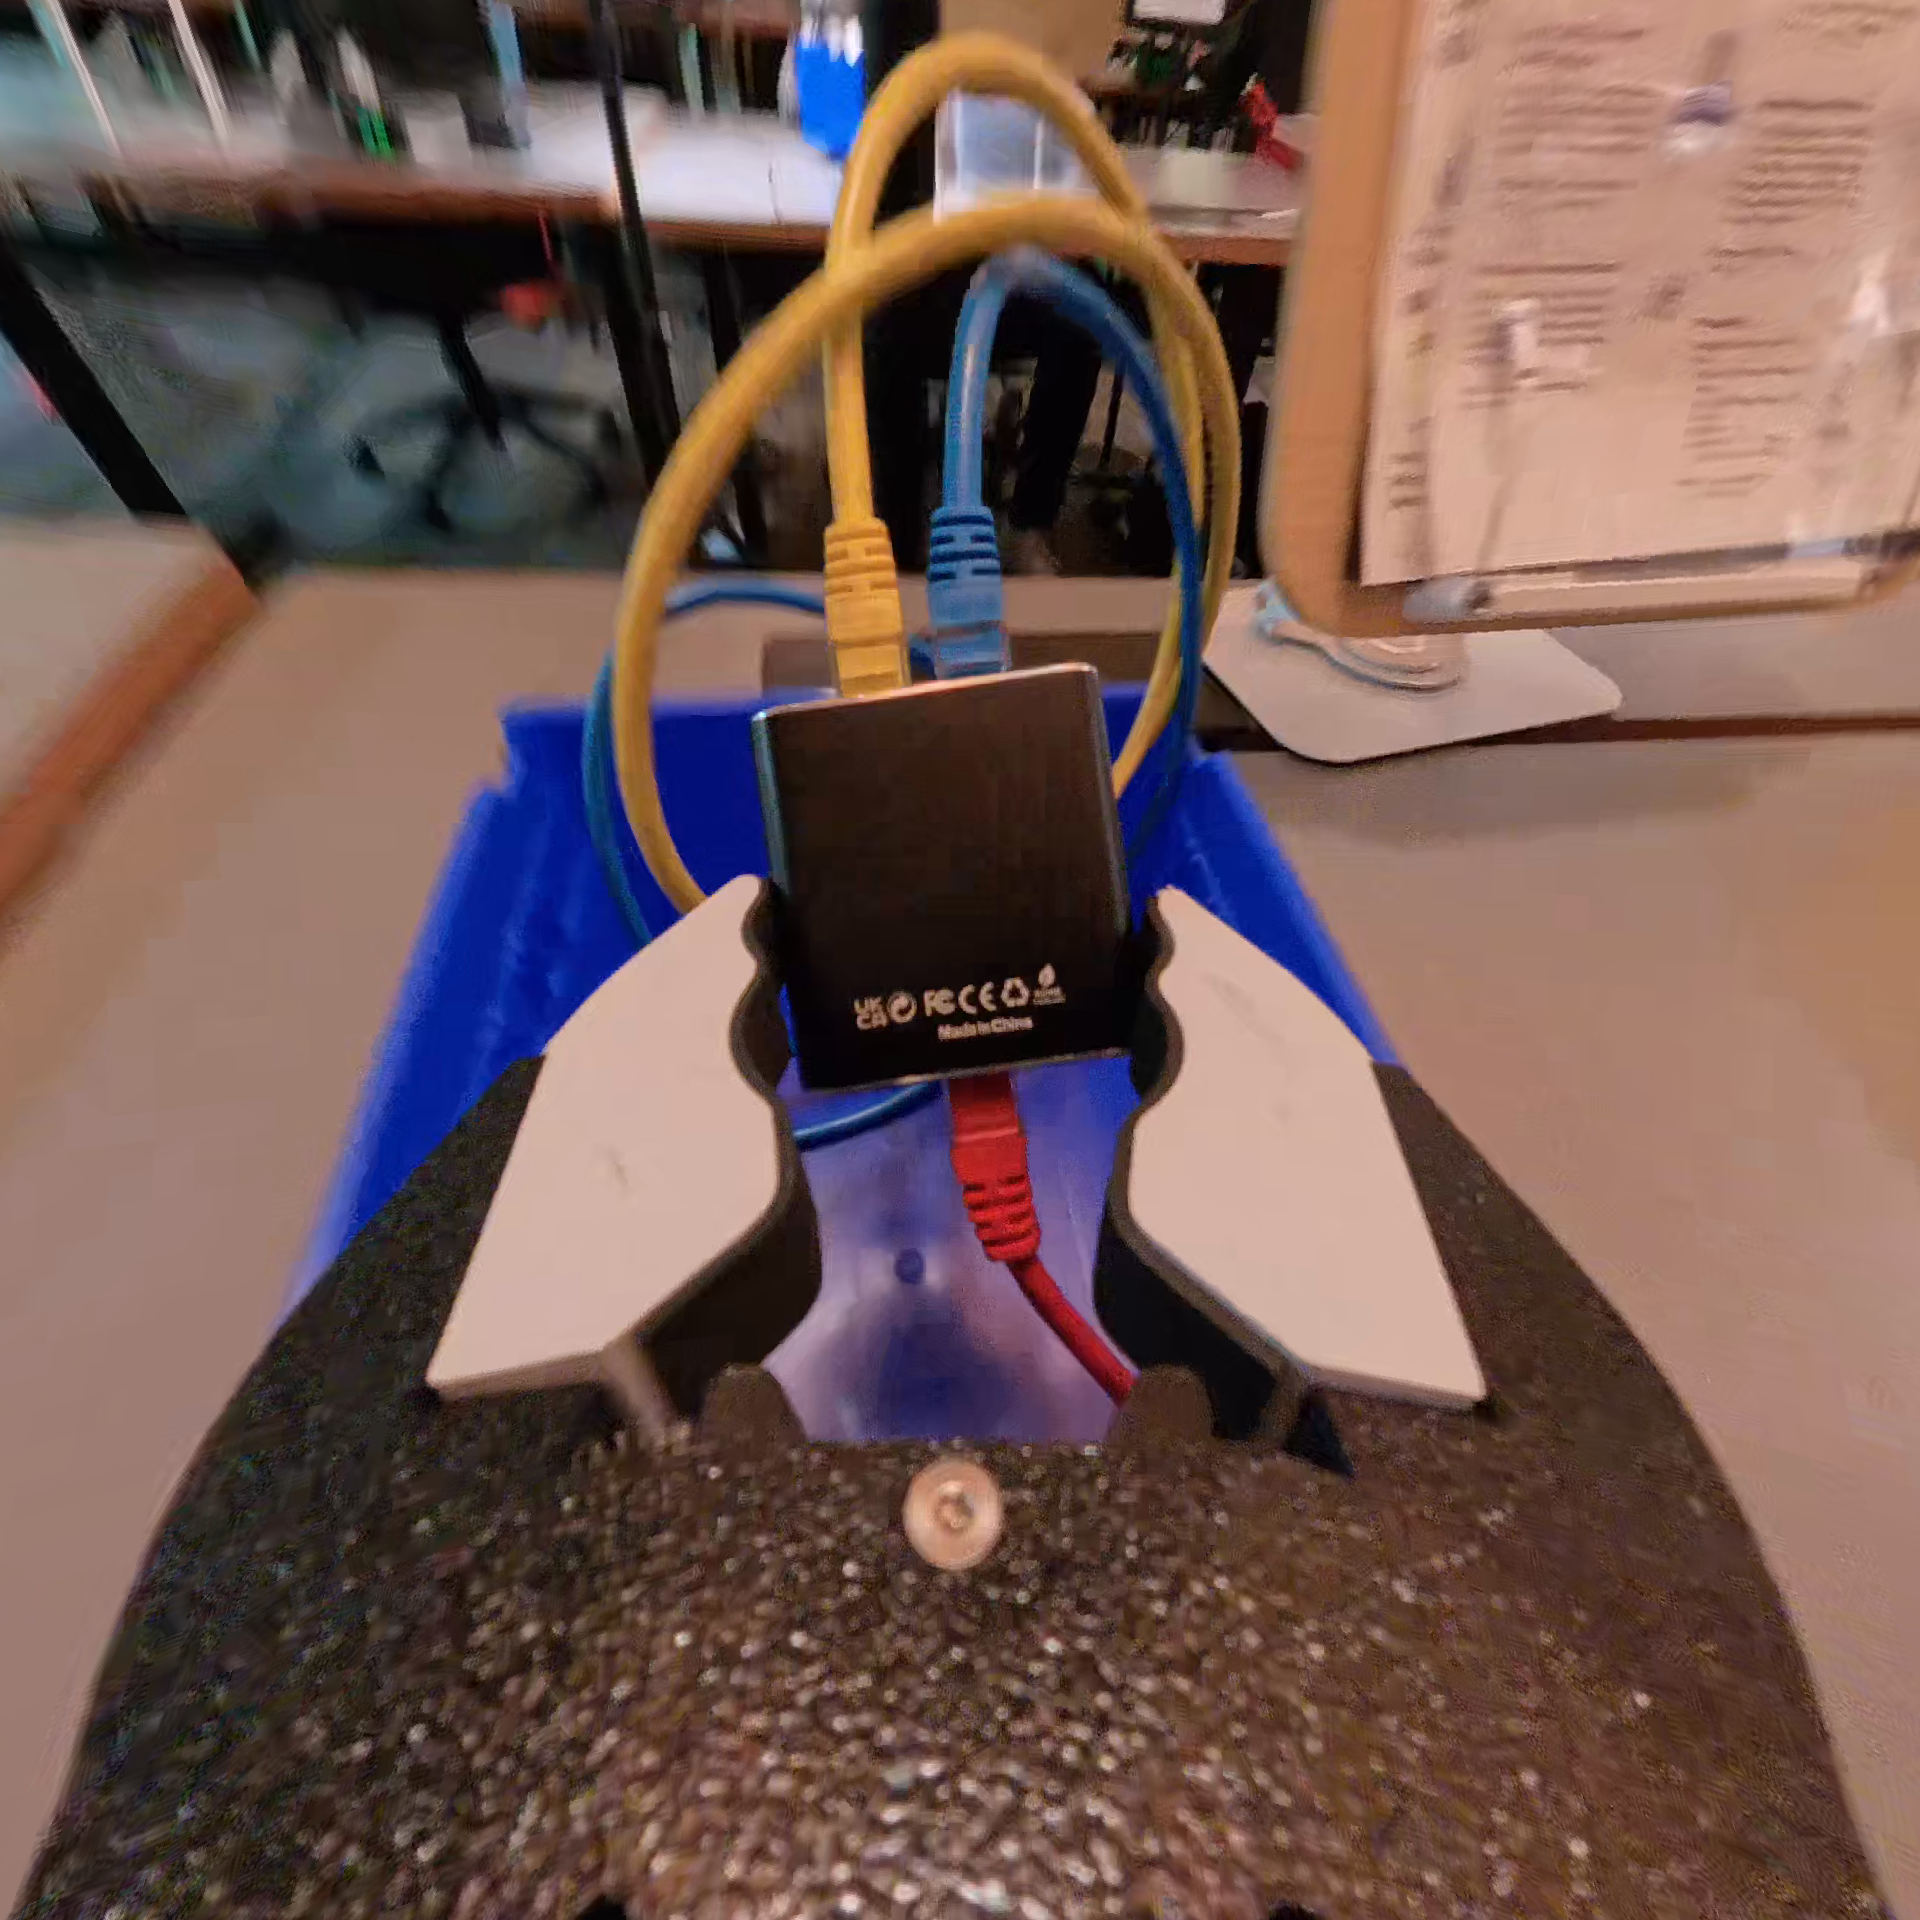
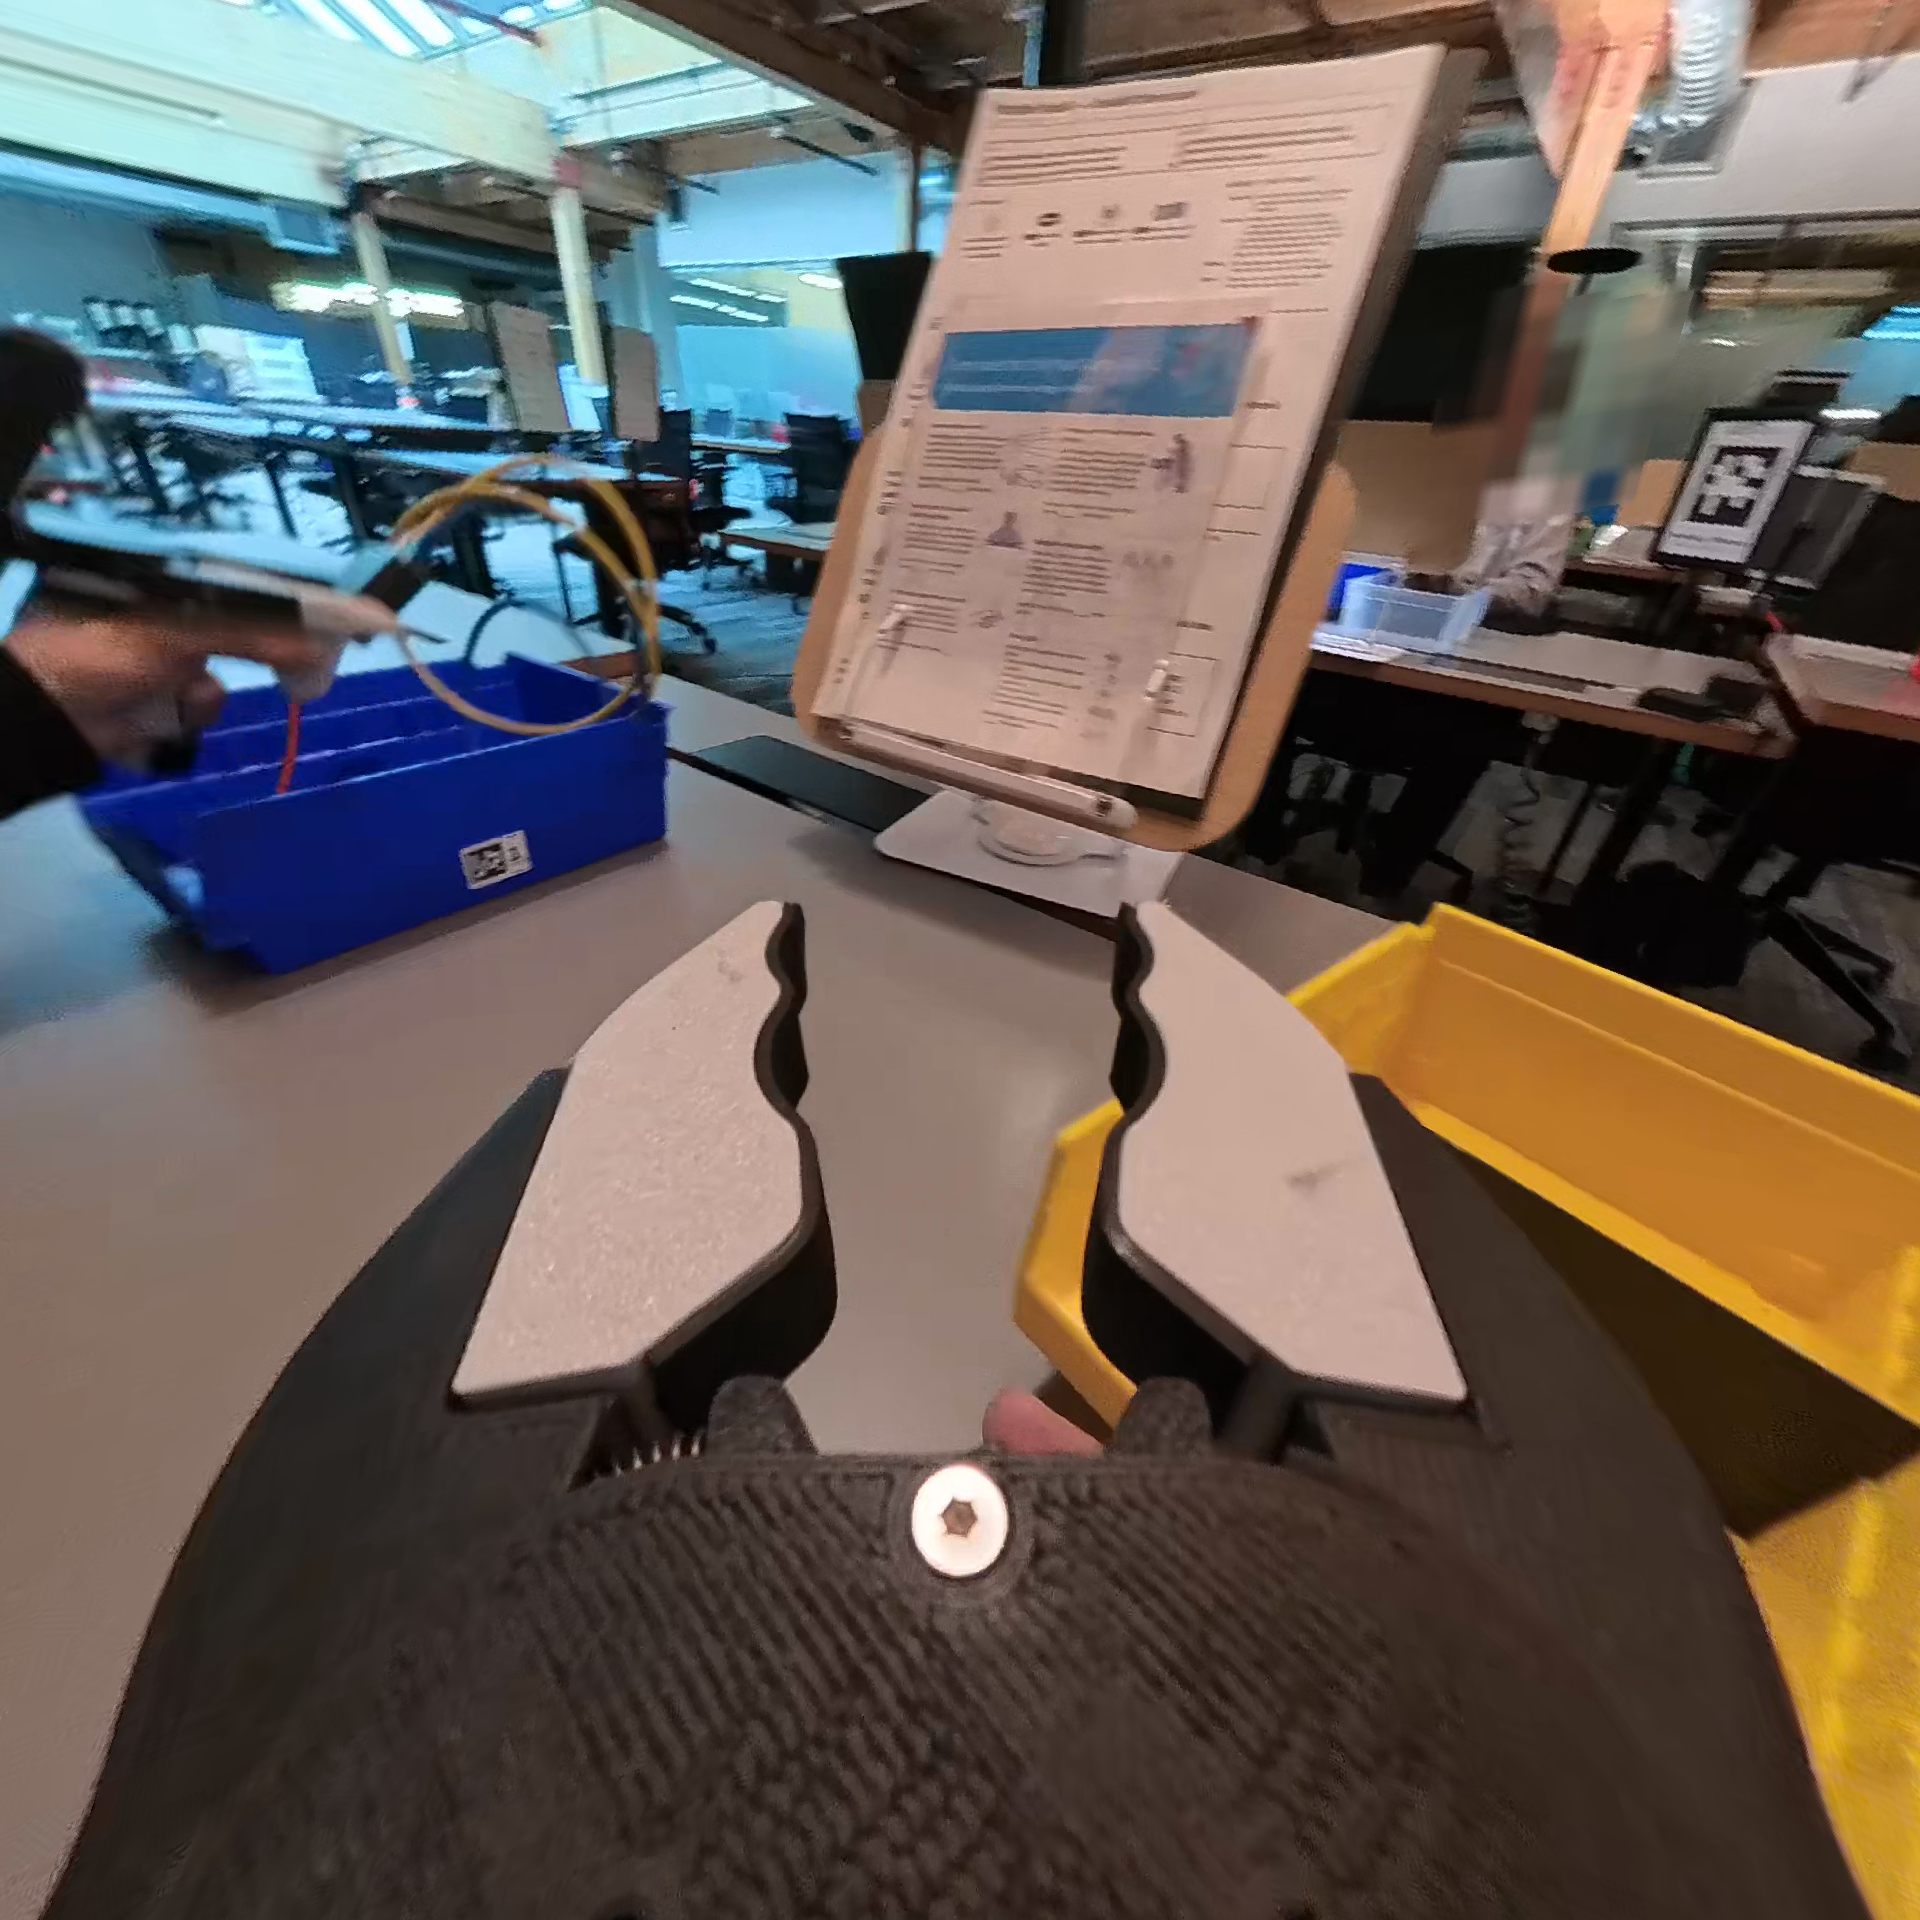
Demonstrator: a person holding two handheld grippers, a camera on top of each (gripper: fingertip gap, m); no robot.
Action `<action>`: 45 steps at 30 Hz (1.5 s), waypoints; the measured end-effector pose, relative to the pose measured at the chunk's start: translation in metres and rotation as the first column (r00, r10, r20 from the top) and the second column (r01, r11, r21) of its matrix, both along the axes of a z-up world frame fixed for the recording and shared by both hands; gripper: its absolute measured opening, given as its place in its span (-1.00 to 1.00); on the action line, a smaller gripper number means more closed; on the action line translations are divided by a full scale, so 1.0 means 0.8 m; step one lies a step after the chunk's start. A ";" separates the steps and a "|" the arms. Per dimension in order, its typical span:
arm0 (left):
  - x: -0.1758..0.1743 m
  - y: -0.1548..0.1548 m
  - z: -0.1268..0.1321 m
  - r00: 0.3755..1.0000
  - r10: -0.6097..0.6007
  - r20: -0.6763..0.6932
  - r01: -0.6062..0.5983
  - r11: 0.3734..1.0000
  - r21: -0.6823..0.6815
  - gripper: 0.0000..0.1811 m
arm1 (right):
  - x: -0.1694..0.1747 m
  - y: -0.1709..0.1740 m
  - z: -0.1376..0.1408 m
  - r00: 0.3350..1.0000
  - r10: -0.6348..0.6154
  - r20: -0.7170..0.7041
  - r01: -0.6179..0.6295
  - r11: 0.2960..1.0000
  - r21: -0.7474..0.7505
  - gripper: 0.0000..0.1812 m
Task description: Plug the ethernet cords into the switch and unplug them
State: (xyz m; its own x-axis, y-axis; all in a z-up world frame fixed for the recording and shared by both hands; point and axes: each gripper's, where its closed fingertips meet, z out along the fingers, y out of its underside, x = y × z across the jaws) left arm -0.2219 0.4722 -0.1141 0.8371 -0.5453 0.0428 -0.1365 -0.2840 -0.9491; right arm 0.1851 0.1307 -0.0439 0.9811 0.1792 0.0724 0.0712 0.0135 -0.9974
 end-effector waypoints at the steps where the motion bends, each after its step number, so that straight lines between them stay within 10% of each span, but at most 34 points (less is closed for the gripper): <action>1: 0.003 -0.012 0.027 0.998 -0.005 -0.069 0.011 0.996 0.084 -0.30 | -0.016 0.002 0.002 0.999 0.032 0.019 -0.032 0.999 -0.003 -0.38; 8: 0.039 -0.133 0.262 0.959 0.078 -0.272 0.116 0.770 0.628 -0.31 | -0.125 -0.013 0.044 0.964 0.255 0.071 -0.259 0.964 0.064 -0.37; 13: 0.102 -0.235 0.336 0.902 0.131 -0.412 0.284 0.538 0.794 -0.31 | -0.207 -0.045 0.079 0.902 0.431 0.027 -0.430 0.889 0.156 -0.41; 19: 0.202 -0.330 0.258 0.804 0.130 -0.580 0.512 0.345 0.787 -0.31 | -0.239 -0.056 0.111 0.861 0.490 -0.139 -0.428 0.844 0.323 -0.38; 24: 0.265 -0.401 0.166 0.758 -0.044 -0.651 0.644 0.216 0.734 -0.31 | -0.220 0.006 0.023 0.758 0.560 -0.333 -0.563 0.821 0.099 -0.17; 31: 0.301 -0.417 0.084 0.623 -0.321 -0.713 0.772 0.105 0.627 -0.31 | -0.224 0.011 0.010 0.544 0.697 -0.466 -0.686 0.690 0.232 -0.72; 39: 0.284 -0.422 0.102 0.660 -0.416 -0.626 0.734 0.181 0.654 -0.40 | -0.183 0.068 -0.038 0.297 0.411 -0.862 -0.550 0.812 0.197 -0.73; 45: 0.273 -0.445 0.091 0.621 -0.591 -0.514 0.783 0.443 0.437 -0.32 | -0.160 0.076 -0.052 0.198 0.301 -0.933 -0.466 0.866 0.180 -0.73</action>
